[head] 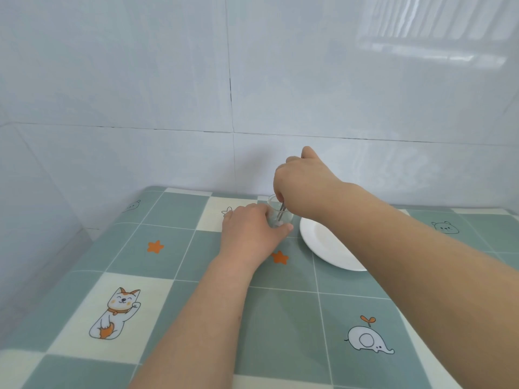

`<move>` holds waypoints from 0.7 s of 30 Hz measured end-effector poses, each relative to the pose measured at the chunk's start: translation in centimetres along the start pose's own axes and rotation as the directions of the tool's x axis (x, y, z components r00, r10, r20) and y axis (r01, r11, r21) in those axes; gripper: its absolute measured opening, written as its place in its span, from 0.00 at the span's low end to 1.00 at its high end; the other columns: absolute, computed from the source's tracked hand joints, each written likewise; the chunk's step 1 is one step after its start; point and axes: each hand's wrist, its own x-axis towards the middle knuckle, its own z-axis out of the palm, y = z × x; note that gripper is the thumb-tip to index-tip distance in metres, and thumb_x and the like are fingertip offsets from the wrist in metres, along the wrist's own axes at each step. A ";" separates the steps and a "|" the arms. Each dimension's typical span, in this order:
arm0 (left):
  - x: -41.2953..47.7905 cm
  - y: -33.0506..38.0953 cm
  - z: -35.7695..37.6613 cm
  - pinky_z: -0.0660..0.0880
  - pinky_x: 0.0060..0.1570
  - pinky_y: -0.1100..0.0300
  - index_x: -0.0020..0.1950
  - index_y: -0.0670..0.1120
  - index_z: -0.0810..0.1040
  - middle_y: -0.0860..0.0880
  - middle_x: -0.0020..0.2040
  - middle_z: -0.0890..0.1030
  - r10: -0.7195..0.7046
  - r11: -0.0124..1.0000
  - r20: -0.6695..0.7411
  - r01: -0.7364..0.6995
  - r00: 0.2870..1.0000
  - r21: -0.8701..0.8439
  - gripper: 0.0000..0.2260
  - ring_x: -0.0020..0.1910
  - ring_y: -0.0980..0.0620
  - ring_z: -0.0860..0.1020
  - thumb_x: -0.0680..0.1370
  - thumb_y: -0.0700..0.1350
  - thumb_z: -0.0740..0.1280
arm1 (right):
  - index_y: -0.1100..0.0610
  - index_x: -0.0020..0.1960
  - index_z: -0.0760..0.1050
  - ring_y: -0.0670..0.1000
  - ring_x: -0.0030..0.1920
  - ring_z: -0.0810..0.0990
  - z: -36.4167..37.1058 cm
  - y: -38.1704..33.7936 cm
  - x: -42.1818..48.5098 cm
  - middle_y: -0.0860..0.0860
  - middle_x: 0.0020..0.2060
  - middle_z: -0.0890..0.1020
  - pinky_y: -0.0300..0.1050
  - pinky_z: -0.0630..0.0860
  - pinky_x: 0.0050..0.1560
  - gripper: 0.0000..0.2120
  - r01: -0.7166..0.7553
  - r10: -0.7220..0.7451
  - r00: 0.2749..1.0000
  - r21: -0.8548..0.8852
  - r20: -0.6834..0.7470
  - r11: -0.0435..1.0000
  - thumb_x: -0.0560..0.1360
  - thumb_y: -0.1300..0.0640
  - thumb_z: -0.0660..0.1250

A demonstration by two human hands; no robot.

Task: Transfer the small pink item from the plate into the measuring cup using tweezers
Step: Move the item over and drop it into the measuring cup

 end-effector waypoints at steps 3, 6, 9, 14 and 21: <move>-0.1 0.2 -0.1 0.72 0.58 0.50 0.47 0.48 0.80 0.51 0.47 0.83 -0.001 1.000 0.000 0.001 1.000 0.006 0.17 0.51 0.48 0.78 0.70 0.60 0.68 | 0.53 0.47 0.82 0.52 0.50 0.75 -0.2 0.2 -0.1 0.49 0.46 0.84 0.45 0.56 0.49 0.13 -0.010 0.011 0.999 0.005 -0.035 1.000 0.71 0.66 0.64; -0.2 0.2 -0.2 0.71 0.60 0.50 0.51 0.47 0.80 0.51 0.50 0.83 -0.011 1.000 0.004 0.011 1.000 0.001 0.18 0.53 0.48 0.77 0.71 0.60 0.68 | 0.51 0.47 0.82 0.52 0.48 0.75 -0.4 0.6 -0.4 0.48 0.44 0.83 0.45 0.56 0.48 0.13 -0.038 0.040 0.994 0.025 -0.098 0.999 0.71 0.65 0.63; -0.2 0.3 -0.3 0.71 0.60 0.50 0.51 0.47 0.80 0.51 0.50 0.83 -0.008 1.000 0.003 0.008 1.000 0.005 0.18 0.54 0.47 0.77 0.71 0.60 0.68 | 0.49 0.47 0.82 0.52 0.49 0.76 -0.8 1.0 -0.8 0.47 0.43 0.82 0.47 0.58 0.50 0.12 -0.066 0.075 0.988 0.070 -0.132 0.995 0.73 0.63 0.64; -0.2 0.3 -0.1 0.72 0.58 0.50 0.49 0.46 0.80 0.50 0.48 0.82 -0.002 1.000 -0.005 0.002 1.000 0.025 0.19 0.52 0.47 0.77 0.71 0.61 0.68 | 0.48 0.48 0.83 0.52 0.49 0.75 -1.3 1.8 -2.0 0.46 0.44 0.80 0.48 0.60 0.55 0.14 -0.118 0.146 0.975 0.164 -0.170 0.979 0.72 0.63 0.64; -0.3 0.2 0.0 0.72 0.56 0.49 0.47 0.47 0.80 0.51 0.46 0.82 0.010 0.999 -0.014 -0.010 1.000 0.034 0.18 0.50 0.47 0.78 0.70 0.61 0.67 | 0.47 0.56 0.82 0.53 0.54 0.75 -1.5 3.6 -4.6 0.47 0.51 0.80 0.51 0.60 0.59 0.15 -0.191 0.267 0.950 0.379 -0.159 0.905 0.78 0.59 0.60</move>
